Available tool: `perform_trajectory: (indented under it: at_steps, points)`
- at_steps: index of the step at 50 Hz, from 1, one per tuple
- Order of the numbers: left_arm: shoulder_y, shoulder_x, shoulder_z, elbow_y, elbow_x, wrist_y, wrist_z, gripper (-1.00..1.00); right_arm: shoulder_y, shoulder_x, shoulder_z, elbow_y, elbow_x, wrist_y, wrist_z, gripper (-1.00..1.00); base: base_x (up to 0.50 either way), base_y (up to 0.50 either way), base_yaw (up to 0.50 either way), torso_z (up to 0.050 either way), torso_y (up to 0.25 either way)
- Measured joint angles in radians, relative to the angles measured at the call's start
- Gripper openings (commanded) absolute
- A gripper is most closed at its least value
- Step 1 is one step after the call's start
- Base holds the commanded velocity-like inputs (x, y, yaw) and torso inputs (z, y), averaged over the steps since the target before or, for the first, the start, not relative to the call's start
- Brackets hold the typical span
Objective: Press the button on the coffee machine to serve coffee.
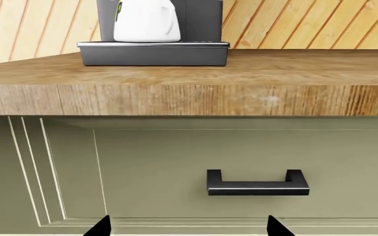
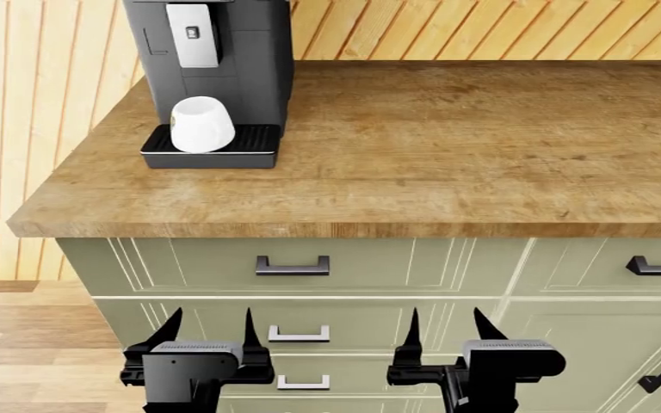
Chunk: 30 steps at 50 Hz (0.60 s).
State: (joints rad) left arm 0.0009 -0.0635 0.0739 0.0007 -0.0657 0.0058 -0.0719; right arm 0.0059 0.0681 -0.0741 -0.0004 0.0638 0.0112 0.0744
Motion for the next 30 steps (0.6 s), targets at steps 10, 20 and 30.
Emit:
perform_trajectory:
  at_steps: [10, 20, 30]
  points:
    - [0.002, -0.018, 0.01, 0.003, -0.016, 0.003, -0.013, 1.0, 0.0, 0.012, -0.019, -0.003, 0.01, 0.002, 0.014, 1.0, 0.0, 0.5, 0.0, 0.0, 0.0]
    - [-0.001, -0.029, 0.026, 0.001, -0.025, 0.004, -0.027, 1.0, 0.002, 0.024, -0.035, -0.001, 0.02, 0.001, 0.027, 1.0, 0.0, 0.5, 0.0, 0.0, 0.0]
    - [-0.003, -0.04, 0.038, 0.0, -0.035, 0.004, -0.041, 1.0, 0.003, 0.034, -0.048, 0.0, 0.027, 0.0, 0.041, 1.0, 0.0, 0.5, 0.0, 0.0, 0.0]
